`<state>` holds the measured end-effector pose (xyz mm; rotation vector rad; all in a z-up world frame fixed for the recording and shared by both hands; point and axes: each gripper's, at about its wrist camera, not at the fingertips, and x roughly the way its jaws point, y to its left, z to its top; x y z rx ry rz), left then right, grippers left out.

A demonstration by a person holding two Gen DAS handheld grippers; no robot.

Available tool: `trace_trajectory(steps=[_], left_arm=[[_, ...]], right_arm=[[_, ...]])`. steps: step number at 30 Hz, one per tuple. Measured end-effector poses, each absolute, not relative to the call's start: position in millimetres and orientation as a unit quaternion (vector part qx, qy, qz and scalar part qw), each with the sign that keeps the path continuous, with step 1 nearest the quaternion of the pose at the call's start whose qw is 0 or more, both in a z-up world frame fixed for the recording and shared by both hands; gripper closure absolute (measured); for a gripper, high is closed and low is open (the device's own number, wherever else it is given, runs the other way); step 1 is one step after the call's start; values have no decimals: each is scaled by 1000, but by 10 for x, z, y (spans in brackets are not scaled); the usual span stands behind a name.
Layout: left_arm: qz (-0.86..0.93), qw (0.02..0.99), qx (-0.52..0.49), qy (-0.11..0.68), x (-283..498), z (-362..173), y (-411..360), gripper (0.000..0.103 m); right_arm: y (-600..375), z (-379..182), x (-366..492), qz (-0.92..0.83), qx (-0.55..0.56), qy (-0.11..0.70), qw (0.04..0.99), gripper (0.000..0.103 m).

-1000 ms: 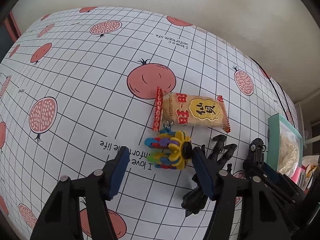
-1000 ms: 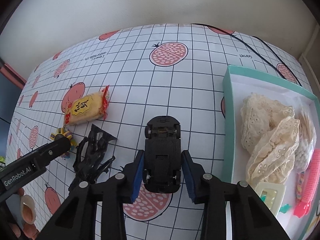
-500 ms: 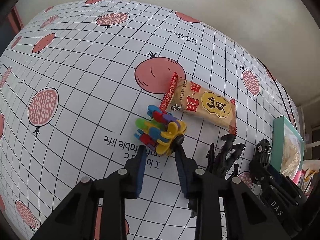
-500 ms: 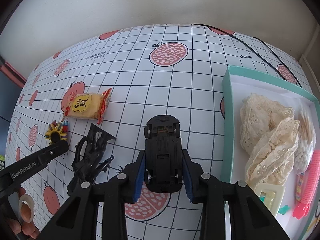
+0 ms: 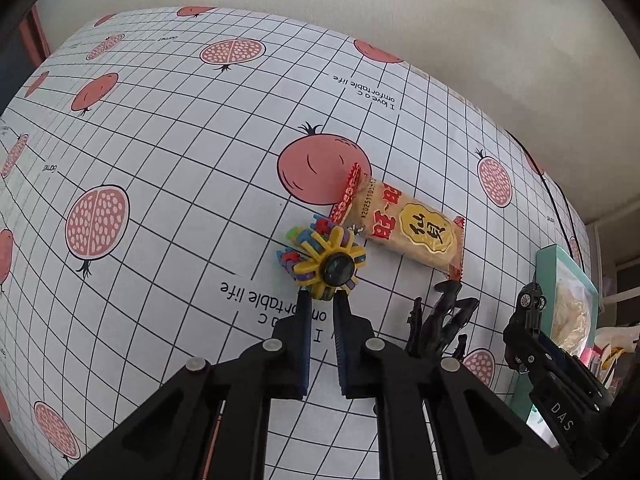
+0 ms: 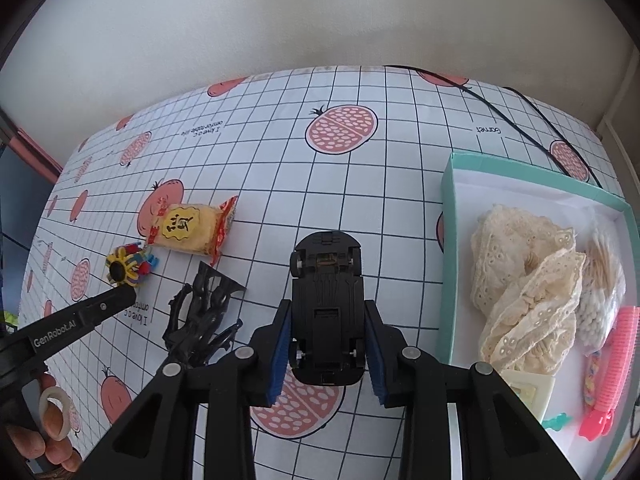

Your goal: Organize objects

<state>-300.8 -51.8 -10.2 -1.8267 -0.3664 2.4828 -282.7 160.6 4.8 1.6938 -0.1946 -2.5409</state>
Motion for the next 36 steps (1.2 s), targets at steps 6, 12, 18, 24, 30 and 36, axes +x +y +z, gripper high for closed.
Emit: trace_trajectory(steps=[6,12,18,24,30,36], left_arm=[[812,20,-570,-124,-3158,97,-678,97],[826,23,-547,-130,-3047,300,-649,98],[826,19,-548,-134,-3059,311,-688,98],[812,18,-569,-124,-3113,151,-644,98],[805,14,-581,-123,-3133,47,-634,91],[797,15,-588,-139,-3120,8,-660,66]], right_arm=[[1649,268,-2805,-842,532,-73,44,68],[1689,410,-2772,-850,519,-79,45,68],[1689,417,-2775,-850,518,-79,47,68],[1704,343,-2788,-845,527,-79,45,68],[1713,314,-2786,-843,531,-79,43,68],[1720,294,-2780,-841,533,-79,41,68]])
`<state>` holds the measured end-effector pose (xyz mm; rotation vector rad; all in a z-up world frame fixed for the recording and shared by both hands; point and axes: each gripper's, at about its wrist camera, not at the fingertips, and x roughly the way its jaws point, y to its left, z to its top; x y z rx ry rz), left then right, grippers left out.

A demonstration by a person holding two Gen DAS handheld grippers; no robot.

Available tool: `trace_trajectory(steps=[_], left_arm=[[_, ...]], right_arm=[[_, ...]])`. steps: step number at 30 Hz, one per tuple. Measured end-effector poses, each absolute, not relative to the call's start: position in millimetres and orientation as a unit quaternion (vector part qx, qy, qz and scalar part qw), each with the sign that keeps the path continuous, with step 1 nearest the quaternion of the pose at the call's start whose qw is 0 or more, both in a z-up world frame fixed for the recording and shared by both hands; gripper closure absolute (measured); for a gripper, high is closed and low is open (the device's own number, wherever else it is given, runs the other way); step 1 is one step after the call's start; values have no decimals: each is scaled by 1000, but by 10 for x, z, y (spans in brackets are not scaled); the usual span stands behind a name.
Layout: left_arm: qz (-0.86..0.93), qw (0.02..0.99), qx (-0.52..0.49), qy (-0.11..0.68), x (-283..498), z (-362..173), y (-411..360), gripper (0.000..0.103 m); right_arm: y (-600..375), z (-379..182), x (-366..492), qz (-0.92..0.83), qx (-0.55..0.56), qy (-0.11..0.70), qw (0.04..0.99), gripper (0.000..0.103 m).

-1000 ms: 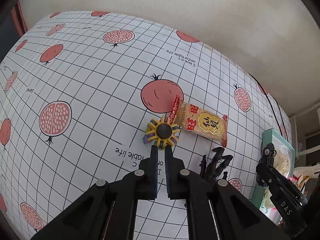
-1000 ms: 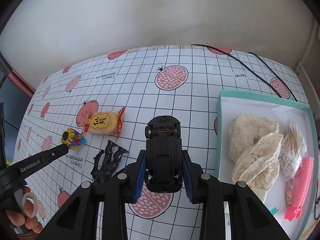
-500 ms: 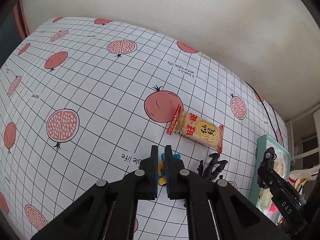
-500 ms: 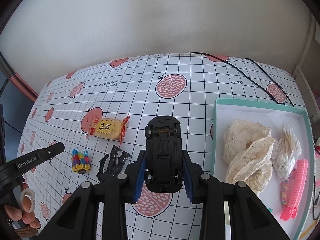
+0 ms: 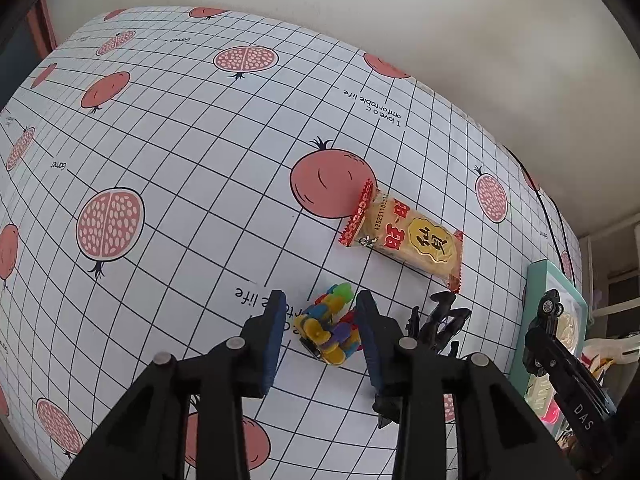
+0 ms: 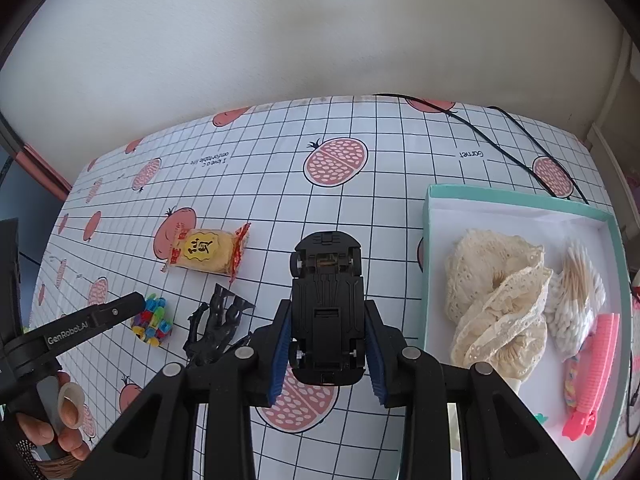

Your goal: Organize objects

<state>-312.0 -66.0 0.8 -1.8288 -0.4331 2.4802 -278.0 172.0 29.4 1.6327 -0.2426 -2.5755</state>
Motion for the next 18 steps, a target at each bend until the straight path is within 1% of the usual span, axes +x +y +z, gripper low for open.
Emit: trace_trajectory(steps=[1,4,10,13,18], left_arm=[[797,14,-588,-137,-3119,11,-655,64],[796,18,-591,-131,-3117,11,-626,50],[789,24,-601,-122,-3112,-22,-561,49],[785,29,-607,-120,-3113,-62,-521,45],[778,32,-619,-106,-3113,-146,-434,44]], right_arm=[[1719,292,-2780,-841,534,-79,41,68],[1716,292,-2786,-840,534,-79,41,68],[1713,288,-2787,-840,535,-79,42,68],[1712,283,-2788,-840,535,-79,41,68],[1716,250,-2784,-838,538,-78,41,68]])
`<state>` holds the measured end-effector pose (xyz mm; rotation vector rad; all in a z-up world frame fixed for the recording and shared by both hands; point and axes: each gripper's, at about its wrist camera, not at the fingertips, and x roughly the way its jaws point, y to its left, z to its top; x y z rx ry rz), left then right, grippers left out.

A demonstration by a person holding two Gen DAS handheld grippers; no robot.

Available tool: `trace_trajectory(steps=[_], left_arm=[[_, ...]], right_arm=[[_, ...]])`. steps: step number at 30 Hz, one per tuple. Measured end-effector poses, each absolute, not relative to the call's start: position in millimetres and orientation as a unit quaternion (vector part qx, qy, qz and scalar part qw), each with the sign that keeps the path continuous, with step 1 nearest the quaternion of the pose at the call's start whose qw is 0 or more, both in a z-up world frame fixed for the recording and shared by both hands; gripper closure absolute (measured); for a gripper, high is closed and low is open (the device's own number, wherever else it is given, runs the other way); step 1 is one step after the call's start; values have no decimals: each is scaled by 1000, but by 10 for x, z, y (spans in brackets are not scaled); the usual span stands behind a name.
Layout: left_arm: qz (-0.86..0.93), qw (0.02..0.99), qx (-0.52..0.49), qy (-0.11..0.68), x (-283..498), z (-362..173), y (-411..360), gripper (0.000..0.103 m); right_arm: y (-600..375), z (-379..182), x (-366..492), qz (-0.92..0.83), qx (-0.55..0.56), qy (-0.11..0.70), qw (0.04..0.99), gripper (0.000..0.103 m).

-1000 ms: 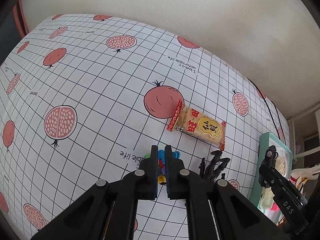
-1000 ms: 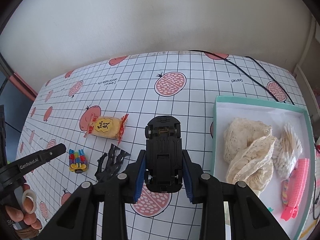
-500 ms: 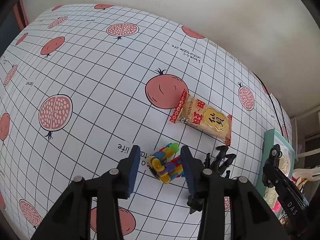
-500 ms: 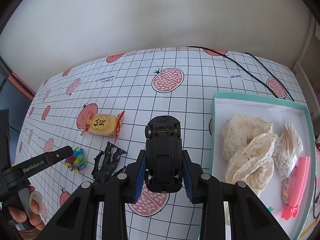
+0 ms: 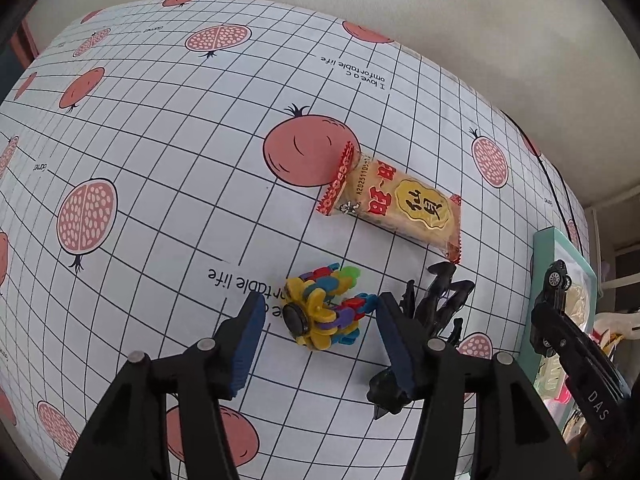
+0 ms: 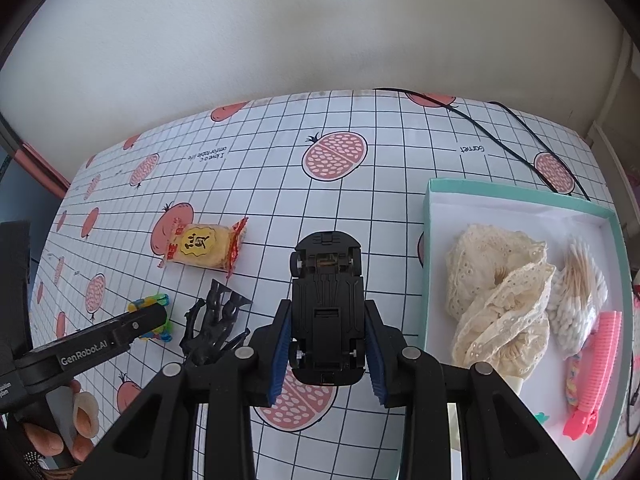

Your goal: Organize objects

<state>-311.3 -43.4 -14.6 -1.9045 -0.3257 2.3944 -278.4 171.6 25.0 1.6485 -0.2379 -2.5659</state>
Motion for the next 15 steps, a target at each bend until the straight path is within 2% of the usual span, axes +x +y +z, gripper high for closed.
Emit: trace_trajectory(steps=[8,9,10,15], left_arm=[[774,28,-628,-76,-3095,-247,-325,45],[774,27,-628,-72,-3092,-247,-317,46],[775,29,-627,-69,-3089,-244,-309,52],[778,30,-624,-69,-3081,-240,-311,54]], right_arm=[[1722,243,-2783,-837,540,-77,41,68],[1723,243,-2783,-837,540,-77,41,68],[1724,242,-2783,-837,540,-77,41,68],[1725,241,-2781,-837,540,-77,41,68]])
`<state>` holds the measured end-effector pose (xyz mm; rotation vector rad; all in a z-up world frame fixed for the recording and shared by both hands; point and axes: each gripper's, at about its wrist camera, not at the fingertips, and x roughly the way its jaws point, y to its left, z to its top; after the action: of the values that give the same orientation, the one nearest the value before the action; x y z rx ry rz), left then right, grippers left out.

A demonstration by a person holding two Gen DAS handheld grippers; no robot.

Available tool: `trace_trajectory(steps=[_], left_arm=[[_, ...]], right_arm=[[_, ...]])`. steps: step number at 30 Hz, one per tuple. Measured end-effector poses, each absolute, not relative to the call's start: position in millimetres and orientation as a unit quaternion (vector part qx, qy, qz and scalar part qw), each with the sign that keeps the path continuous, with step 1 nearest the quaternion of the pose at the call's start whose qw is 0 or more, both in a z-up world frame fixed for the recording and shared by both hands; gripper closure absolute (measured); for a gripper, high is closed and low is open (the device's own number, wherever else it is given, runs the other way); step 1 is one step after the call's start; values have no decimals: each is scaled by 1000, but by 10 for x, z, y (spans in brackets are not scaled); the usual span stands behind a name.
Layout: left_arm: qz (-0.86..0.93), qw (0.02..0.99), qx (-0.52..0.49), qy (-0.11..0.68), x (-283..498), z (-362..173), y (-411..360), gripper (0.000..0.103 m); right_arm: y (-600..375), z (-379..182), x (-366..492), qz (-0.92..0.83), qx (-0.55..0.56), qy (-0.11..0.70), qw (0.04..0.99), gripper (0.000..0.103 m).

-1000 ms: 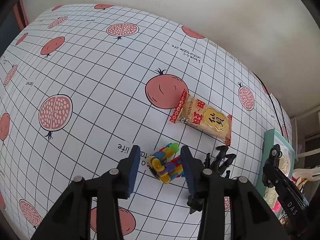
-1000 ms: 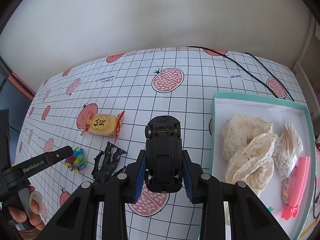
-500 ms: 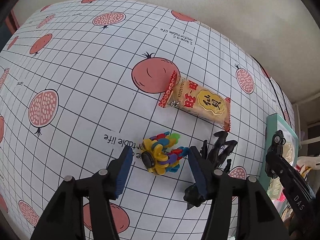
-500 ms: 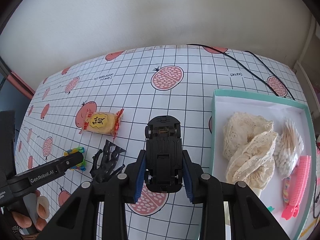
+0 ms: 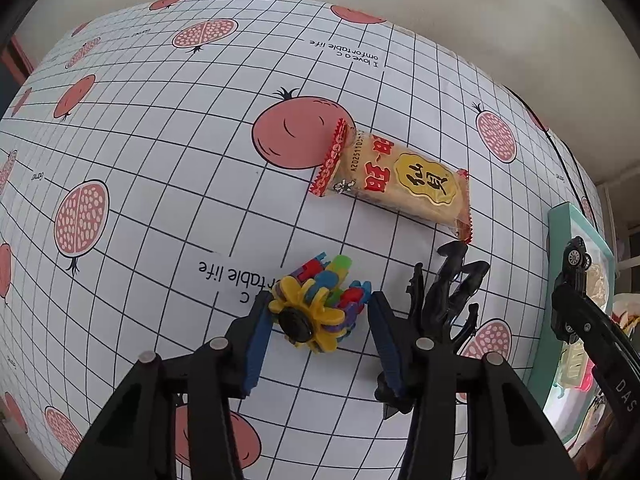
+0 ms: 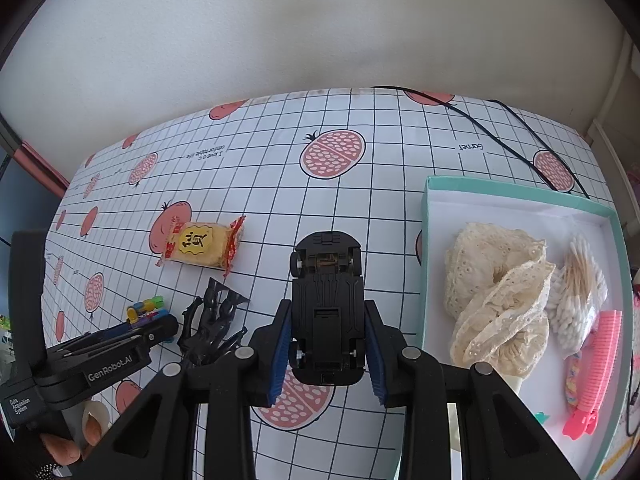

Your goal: Organize objects

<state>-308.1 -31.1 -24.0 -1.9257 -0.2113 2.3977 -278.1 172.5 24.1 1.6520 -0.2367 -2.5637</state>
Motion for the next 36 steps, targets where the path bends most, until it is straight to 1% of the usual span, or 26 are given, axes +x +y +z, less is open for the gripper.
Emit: trace_trajectory(steps=[1,2,9,17,27,36], left_arm=[[779,29,-623,-69,-3080,-235,-314,60],[778,29,-623,-71,-3080,-234,-320,61],[783,30,-616,-79,-3074,-197,-363,61],[806,34,-585,-86,-3070,87,-440,61],[824,47,-559,-83,-3001,397,-212,61],[832,74,-546,-67,-2917,537,235,61]], right_arm=[[1724,239,-2778,-837,540,-77,41,68],[1723,242,-2781,-837,540,-77,41,68],[1758,257,-2772,-839,537,-78,41,68],[1788,384,-2742,-846,526,-75,42,68],[1898,472,-2703,-849,523,-66,37,68],[2198,563,-2619,-854,517,-61,22,68]])
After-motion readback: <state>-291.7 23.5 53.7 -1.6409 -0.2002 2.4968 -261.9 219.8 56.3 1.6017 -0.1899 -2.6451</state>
